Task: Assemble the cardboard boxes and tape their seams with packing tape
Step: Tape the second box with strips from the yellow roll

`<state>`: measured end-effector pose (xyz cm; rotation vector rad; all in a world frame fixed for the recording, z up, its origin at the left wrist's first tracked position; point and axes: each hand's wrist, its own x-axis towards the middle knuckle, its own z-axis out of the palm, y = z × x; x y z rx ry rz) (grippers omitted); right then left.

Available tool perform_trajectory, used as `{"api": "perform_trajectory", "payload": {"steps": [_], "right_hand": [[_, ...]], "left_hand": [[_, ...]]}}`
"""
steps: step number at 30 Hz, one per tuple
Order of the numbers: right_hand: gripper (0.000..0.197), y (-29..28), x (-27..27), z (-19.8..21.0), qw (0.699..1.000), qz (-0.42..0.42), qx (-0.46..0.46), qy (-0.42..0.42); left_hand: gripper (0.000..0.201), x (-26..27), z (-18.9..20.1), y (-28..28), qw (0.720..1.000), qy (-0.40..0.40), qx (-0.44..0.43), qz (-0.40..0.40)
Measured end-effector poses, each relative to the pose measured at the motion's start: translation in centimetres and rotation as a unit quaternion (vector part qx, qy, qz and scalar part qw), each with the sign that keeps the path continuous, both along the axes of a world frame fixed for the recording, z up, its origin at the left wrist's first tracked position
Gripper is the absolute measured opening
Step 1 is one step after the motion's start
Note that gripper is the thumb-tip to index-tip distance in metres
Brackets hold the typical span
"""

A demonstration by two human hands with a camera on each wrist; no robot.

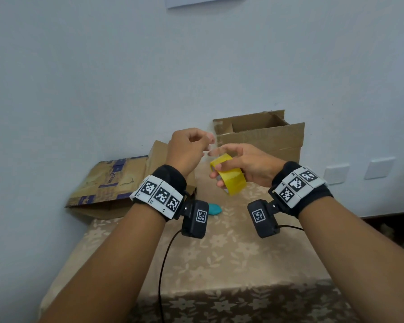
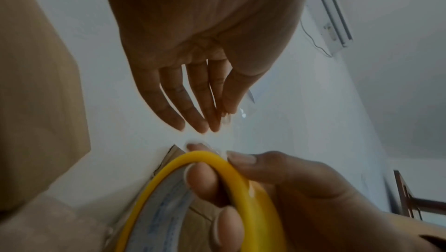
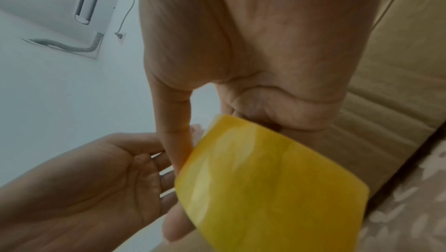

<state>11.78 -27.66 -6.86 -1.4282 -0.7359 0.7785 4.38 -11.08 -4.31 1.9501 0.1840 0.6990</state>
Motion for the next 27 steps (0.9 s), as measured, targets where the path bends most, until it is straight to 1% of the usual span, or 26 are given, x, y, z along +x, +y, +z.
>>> {"api": "perform_trajectory", "payload": {"steps": [2,4,7,10,16,19,20,22,24,26,27], "right_hand": [[0.041,0.2,0.1,-0.4,1.000,-0.009,-0.004,0.018],[0.031,0.4,0.1,-0.7,1.000,-0.013,0.001,0.027],[0.018,0.8,0.0,-1.0,0.999,-0.016,0.016,0.028],[0.012,1.0,0.0,-1.2,0.999,-0.021,0.032,0.024],[0.009,1.1,0.1,-1.4,0.998,-0.004,0.042,0.055],[0.009,0.9,0.3,-1.3,0.996,0.012,0.037,0.074],[0.011,0.7,0.3,-1.3,0.997,0.021,0.026,0.072],[0.009,0.6,0.0,-1.4,0.998,0.033,-0.009,0.052],[0.005,0.4,-0.2,-1.9,0.999,0.009,-0.013,0.050],[0.007,0.2,0.1,-2.1,0.999,-0.026,0.006,0.039],[0.009,0.2,0.2,-2.1,0.999,-0.035,0.017,0.032]], "left_hand": [[0.020,0.2,-0.2,-0.1,1.000,-0.005,0.013,0.003],[0.022,0.4,-0.4,-0.3,1.000,-0.002,0.004,0.003],[0.018,0.6,-0.7,-0.4,1.000,-0.002,-0.027,0.001],[0.016,0.6,-0.9,-0.5,0.999,-0.003,-0.034,0.006],[0.016,1.0,-1.9,-0.1,0.999,-0.016,-0.022,0.038],[0.020,1.1,-2.3,-0.5,0.999,-0.021,-0.004,0.034],[0.020,1.1,-2.2,-0.6,0.999,-0.020,-0.016,0.033],[0.019,0.8,-1.4,-0.6,0.996,-0.016,-0.070,0.046],[0.016,0.5,-0.4,0.1,0.993,-0.009,-0.100,0.054],[0.013,0.4,0.1,0.6,0.995,0.004,-0.085,0.053],[0.011,0.4,0.1,0.7,0.997,0.010,-0.063,0.053]]}}
